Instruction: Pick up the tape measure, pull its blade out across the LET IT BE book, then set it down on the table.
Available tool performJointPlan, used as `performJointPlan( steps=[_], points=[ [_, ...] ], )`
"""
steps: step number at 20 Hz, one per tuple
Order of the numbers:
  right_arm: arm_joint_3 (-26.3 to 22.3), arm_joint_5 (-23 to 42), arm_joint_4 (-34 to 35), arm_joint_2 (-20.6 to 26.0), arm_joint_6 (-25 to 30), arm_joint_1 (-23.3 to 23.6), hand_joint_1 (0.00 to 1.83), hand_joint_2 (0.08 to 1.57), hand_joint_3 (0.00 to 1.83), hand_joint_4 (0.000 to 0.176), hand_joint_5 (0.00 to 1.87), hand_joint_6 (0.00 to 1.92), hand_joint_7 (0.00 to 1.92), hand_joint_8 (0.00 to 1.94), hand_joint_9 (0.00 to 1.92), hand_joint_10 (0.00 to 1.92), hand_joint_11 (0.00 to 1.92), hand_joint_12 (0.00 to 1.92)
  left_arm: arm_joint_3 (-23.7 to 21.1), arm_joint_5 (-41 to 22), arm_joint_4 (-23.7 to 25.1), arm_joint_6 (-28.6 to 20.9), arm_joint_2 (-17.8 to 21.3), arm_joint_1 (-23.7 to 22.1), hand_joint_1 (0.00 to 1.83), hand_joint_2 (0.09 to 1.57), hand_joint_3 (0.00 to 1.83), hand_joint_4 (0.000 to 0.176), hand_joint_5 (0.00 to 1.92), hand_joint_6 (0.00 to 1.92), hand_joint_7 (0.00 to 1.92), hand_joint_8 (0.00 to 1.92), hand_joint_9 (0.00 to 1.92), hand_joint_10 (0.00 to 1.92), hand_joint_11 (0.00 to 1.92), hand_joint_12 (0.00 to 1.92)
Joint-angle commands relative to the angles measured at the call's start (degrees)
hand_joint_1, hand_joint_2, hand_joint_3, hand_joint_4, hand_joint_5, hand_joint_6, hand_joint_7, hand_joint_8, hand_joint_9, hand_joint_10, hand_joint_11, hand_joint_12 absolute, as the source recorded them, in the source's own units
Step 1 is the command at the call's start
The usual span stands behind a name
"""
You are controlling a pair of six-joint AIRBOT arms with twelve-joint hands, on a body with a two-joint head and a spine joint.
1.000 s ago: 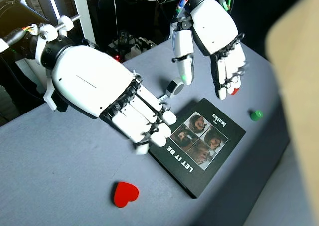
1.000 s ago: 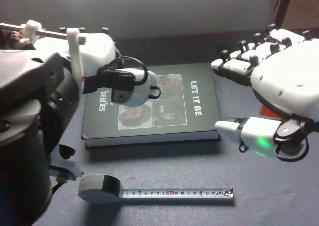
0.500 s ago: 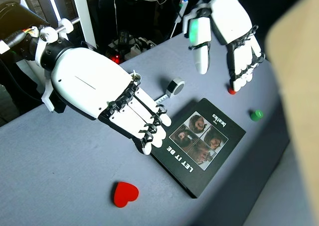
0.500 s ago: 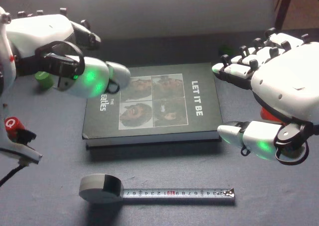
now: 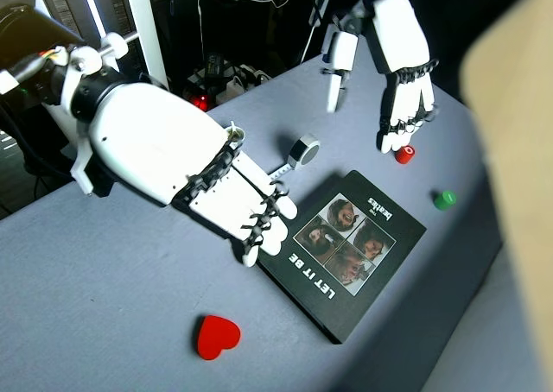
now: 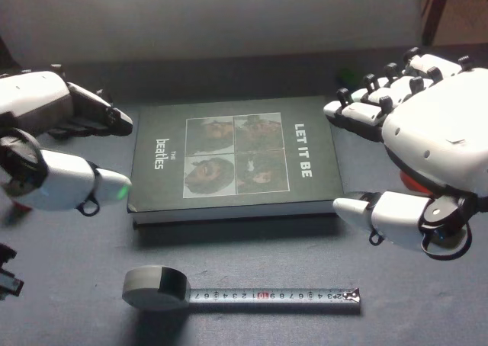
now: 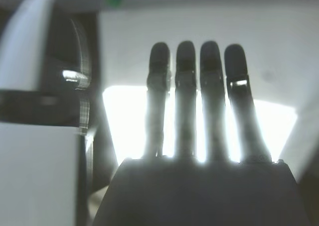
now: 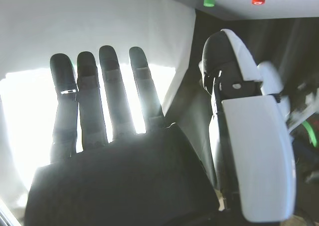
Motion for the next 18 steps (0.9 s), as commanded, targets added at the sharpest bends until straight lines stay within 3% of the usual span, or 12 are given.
performJointPlan(
  steps=[1,7,11,14,15,17,18],
  points=[
    [-0.24,-2.25,-4.63,0.20,-0.04,0.27,0.29,1.18,0.00,0.053,0.23,0.00,0.26,0.00,0.26,0.00,0.00,1.02,-0.08,3.93,1.80,-1.86,0.20,0.45,0.89,1.11,0.00,0.000,0.58,0.01,0.55,0.01,0.48,0.01,0.15,0.85],
    [-0.26,-2.31,-4.63,0.20,-0.07,0.24,0.29,1.19,0.00,0.051,0.24,0.00,0.29,0.01,0.28,0.01,0.09,1.05,-0.01,8.83,9.04,-11.40,0.83,3.40,0.90,1.11,0.00,0.000,0.69,0.02,0.65,0.01,0.52,0.01,0.20,0.84],
    [-0.26,-2.42,-4.63,0.20,-0.07,0.24,0.33,1.17,0.00,0.051,0.26,0.01,0.30,0.01,0.30,0.01,0.07,1.03,1.04,14.23,17.68,-16.96,0.74,7.12,0.90,1.11,0.00,0.000,0.69,0.01,0.66,0.01,0.53,0.01,0.21,0.84],
    [-0.25,-2.46,-4.73,0.21,-0.08,0.25,0.33,1.17,0.00,0.048,0.24,0.00,0.30,0.00,0.29,0.00,0.04,1.02,1.40,13.02,34.83,-34.48,0.32,11.88,0.91,1.11,0.00,0.000,0.68,0.01,0.66,0.01,0.54,0.01,0.23,0.85],
    [-0.26,-2.46,-4.75,0.21,-0.08,0.25,0.33,1.17,0.00,0.048,0.24,0.00,0.30,0.00,0.29,0.00,0.04,1.02,1.61,11.58,41.69,-42.49,0.05,13.47,0.91,1.11,0.00,0.000,0.68,0.01,0.66,0.01,0.54,0.01,0.23,0.85],
    [-0.26,-2.43,-4.83,0.21,-0.04,0.25,0.33,1.18,0.00,0.048,0.26,0.01,0.30,0.00,0.30,0.01,0.03,1.01,1.73,5.40,51.36,-57.16,-0.94,18.63,0.90,1.12,0.00,0.000,0.67,0.00,0.65,0.00,0.54,0.01,0.23,0.84],
    [-0.26,-2.35,-4.83,0.22,0.07,0.25,0.33,1.18,0.00,0.048,0.26,0.01,0.31,0.01,0.30,0.01,0.03,1.02,1.71,3.21,52.73,-60.28,-1.32,19.97,0.90,1.12,0.00,0.000,0.67,0.00,0.66,0.00,0.54,0.01,0.23,0.84]
  ],
)
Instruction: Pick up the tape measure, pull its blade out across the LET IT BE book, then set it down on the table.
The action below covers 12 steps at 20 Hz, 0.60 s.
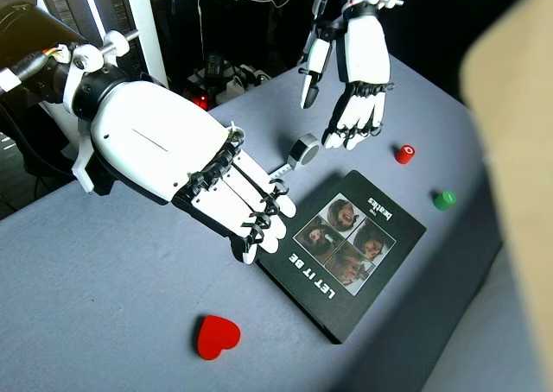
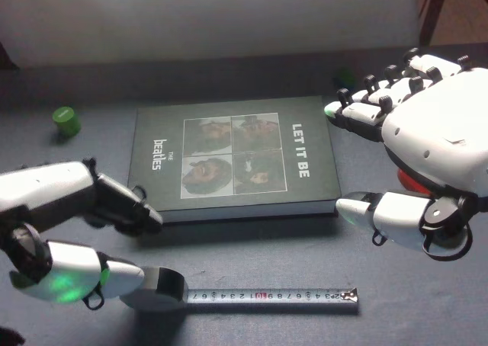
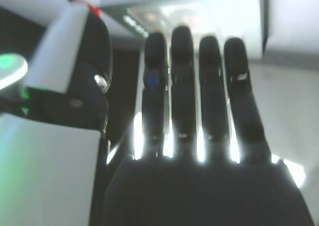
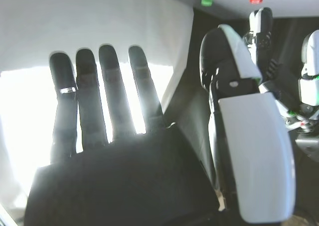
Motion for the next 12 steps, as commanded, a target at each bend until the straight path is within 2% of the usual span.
performJointPlan(
  steps=[1,3,7,12],
  points=[
    [-0.21,-2.00,-4.78,0.23,0.20,0.26,0.33,1.18,0.00,0.048,0.26,0.01,0.31,0.01,0.30,0.01,0.03,1.02,0.14,-7.98,1.65,-2.40,-0.49,0.05,0.90,1.12,0.00,0.000,0.67,0.00,0.66,0.00,0.54,0.01,0.23,0.84],
    [-0.21,-1.91,-4.79,0.24,0.30,0.27,0.33,1.17,0.00,0.048,0.27,0.01,0.31,0.00,0.31,0.01,0.04,1.02,0.00,-15.69,4.47,-9.25,-2.55,3.21,0.90,1.12,0.00,0.000,0.71,0.01,0.68,0.00,0.57,0.01,0.24,0.83],
    [-0.21,-1.84,-4.81,0.25,0.35,0.26,0.34,1.17,0.00,0.047,0.30,0.01,0.32,0.00,0.31,0.01,0.04,1.02,0.00,-17.98,6.32,-11.48,-3.69,4.88,0.90,1.13,0.01,0.000,0.70,0.00,0.67,0.00,0.56,0.00,0.23,0.82],
    [-0.21,-1.83,-5.00,0.24,0.43,0.26,0.34,1.17,0.00,0.047,0.28,0.00,0.32,0.00,0.31,0.00,0.04,1.02,0.31,-24.18,9.19,-14.83,-5.80,11.06,0.92,1.13,0.00,0.000,0.71,0.00,0.67,0.00,0.56,0.00,0.25,0.83]
  ],
)
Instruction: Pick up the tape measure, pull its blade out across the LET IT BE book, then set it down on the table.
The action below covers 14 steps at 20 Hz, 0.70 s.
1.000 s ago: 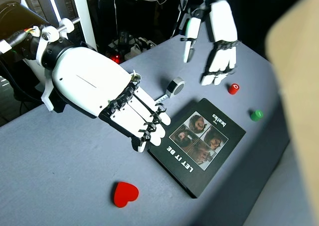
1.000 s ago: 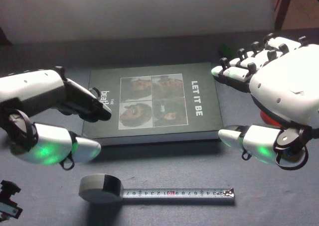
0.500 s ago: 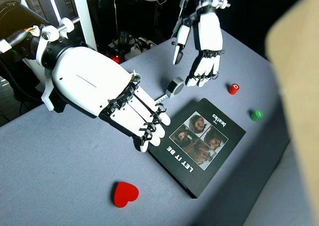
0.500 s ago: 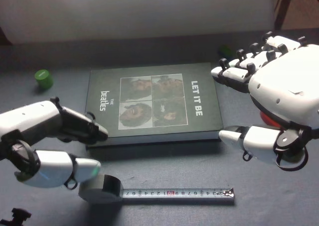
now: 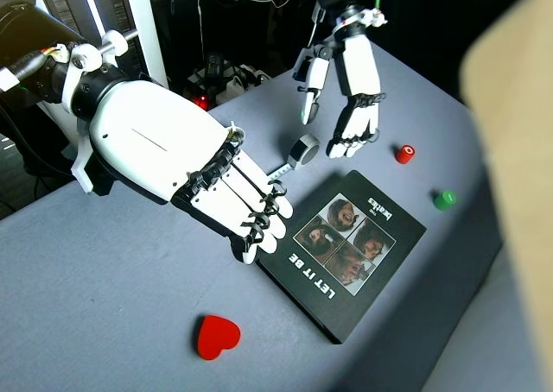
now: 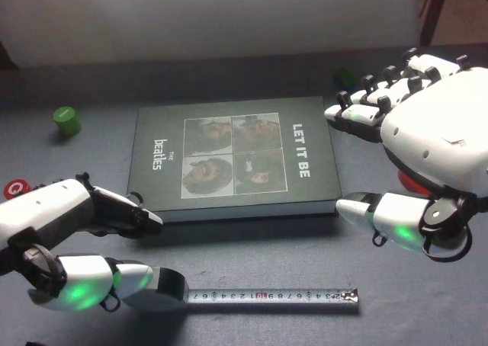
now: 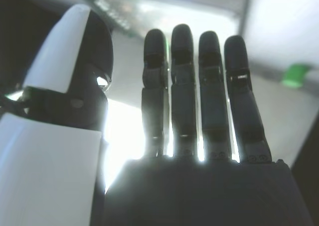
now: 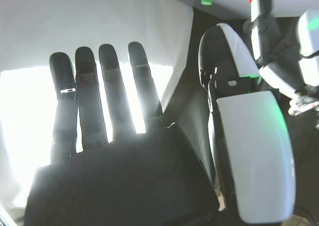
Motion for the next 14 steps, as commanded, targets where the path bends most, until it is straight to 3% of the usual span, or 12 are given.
performJointPlan(
  steps=[1,14],
  points=[
    [-0.17,-2.09,-4.64,0.20,0.31,0.26,0.34,1.17,0.00,0.047,0.30,0.01,0.32,0.00,0.31,0.00,0.03,1.02,0.34,-6.46,1.34,-0.43,-0.13,0.01,0.92,1.13,0.00,0.000,0.71,0.00,0.67,0.00,0.56,0.00,0.26,0.83],
    [-0.18,-1.74,-5.13,0.20,0.58,0.14,0.34,1.18,0.00,0.046,0.29,0.01,0.31,0.01,0.31,0.00,0.01,1.03,-0.15,-11.88,-0.92,2.12,-3.03,2.45,0.90,1.15,0.00,0.000,0.67,0.00,0.65,0.00,0.56,0.00,0.26,0.84]
  ],
)
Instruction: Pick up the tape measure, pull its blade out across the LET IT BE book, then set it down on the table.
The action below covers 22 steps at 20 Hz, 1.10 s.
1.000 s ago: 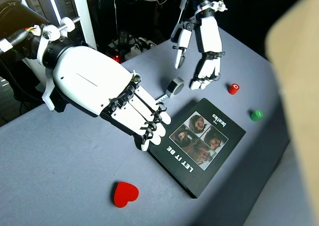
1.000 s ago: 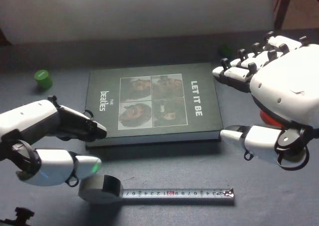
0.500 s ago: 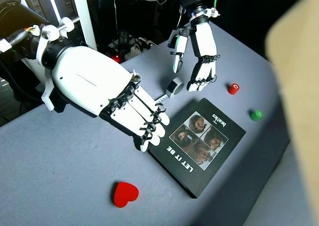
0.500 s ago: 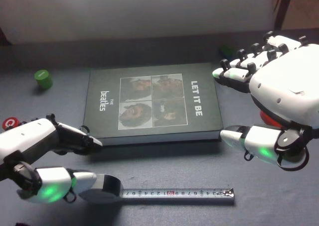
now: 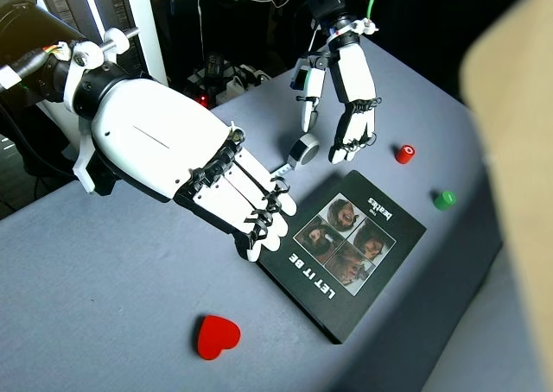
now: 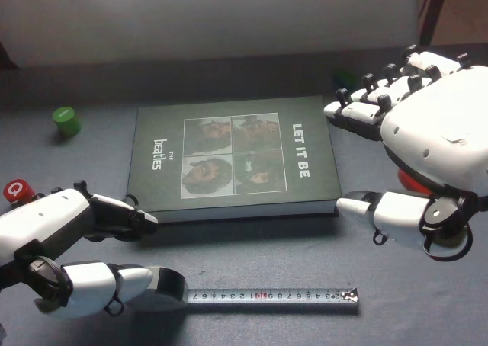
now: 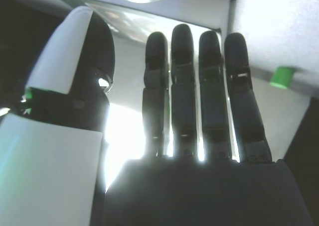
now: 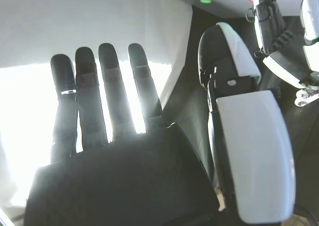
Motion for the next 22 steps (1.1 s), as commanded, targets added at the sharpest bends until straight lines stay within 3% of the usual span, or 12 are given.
performJointPlan(
  steps=[1,10,22],
  points=[
    [-0.18,-1.74,-4.64,0.20,0.49,0.10,0.34,1.17,0.00,0.046,0.29,0.01,0.32,0.01,0.31,0.00,0.01,1.03,-0.34,-5.76,1.80,-0.16,-0.05,-0.27,0.90,1.15,0.00,0.000,0.66,0.00,0.65,0.00,0.56,0.00,0.26,0.84],
    [-0.18,-1.52,-4.86,0.21,0.50,-0.02,0.34,1.18,0.00,0.034,0.30,0.01,0.32,0.00,0.32,0.00,0.01,1.03,-3.40,-8.41,1.57,0.88,0.40,1.98,0.91,1.15,0.00,0.000,0.66,0.00,0.66,0.01,0.57,0.00,0.26,0.84],
    [-0.18,-1.51,-5.02,0.21,0.70,-0.02,0.34,1.19,0.00,0.035,0.29,0.00,0.33,0.00,0.32,0.00,0.04,1.05,-1.32,-9.72,1.64,2.04,-3.36,2.74,0.90,1.15,0.00,0.000,0.66,0.00,0.64,0.00,0.55,0.00,0.26,0.85]
  ],
)
